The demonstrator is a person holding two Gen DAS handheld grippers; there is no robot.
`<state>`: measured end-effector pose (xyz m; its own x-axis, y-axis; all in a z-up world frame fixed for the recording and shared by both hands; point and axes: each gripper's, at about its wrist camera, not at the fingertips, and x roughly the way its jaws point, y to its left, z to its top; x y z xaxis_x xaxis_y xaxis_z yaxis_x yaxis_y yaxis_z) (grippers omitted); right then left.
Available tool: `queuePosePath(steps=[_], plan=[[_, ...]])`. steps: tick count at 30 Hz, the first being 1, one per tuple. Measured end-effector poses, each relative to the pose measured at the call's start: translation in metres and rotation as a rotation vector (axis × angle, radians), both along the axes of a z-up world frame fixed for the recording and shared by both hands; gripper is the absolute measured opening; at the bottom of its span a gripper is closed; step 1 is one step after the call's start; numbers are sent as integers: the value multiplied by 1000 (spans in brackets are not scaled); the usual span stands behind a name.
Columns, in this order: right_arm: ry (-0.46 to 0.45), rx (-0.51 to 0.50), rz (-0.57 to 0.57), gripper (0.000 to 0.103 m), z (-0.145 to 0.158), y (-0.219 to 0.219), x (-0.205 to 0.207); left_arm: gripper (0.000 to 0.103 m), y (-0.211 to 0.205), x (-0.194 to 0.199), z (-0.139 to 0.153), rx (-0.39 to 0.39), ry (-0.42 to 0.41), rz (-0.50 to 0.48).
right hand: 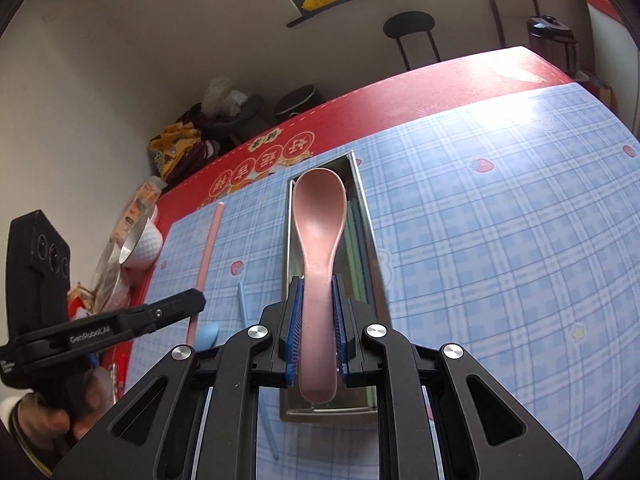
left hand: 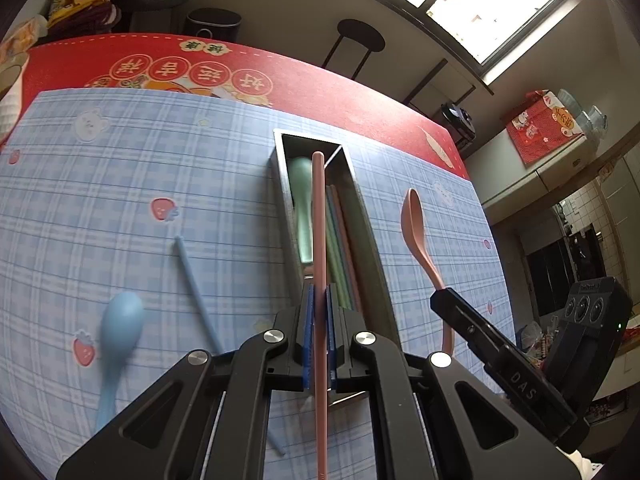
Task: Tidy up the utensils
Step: 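Lower the pink chopstick and pink spoon into the steel tray, opening both grippers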
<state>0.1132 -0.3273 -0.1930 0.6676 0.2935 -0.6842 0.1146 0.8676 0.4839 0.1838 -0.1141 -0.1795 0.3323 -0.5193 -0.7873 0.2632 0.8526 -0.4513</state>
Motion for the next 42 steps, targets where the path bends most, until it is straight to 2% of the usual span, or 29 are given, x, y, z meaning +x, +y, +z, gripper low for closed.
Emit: queuePosePath(steps=[4, 9, 19, 25, 29, 33, 37, 42], plan=[[1, 4, -15, 15, -2, -17, 1, 6, -32, 19, -15, -13, 50, 7], [6, 3, -8, 15, -4, -32, 2, 6, -57, 36, -35, 22, 84, 15], [38, -8, 8, 15, -13, -42, 7, 6, -78, 58, -61, 55, 134, 40], [43, -8, 2, 15, -14, -49, 2, 7, -86, 63, -66, 63, 134, 26], [51, -1, 0, 15, -15, -49, 3, 7, -78, 59, -55, 67, 98, 25], [67, 0, 13, 15, -18, -40, 15, 7, -61, 48, -35, 76, 28, 22], [81, 12, 39, 15, -20, -23, 32, 12, -34, 35, -19, 104, -45, 40], [128, -113, 95, 15, -25, 6, 62, 14, 7, 20, -14, 156, -88, 82]])
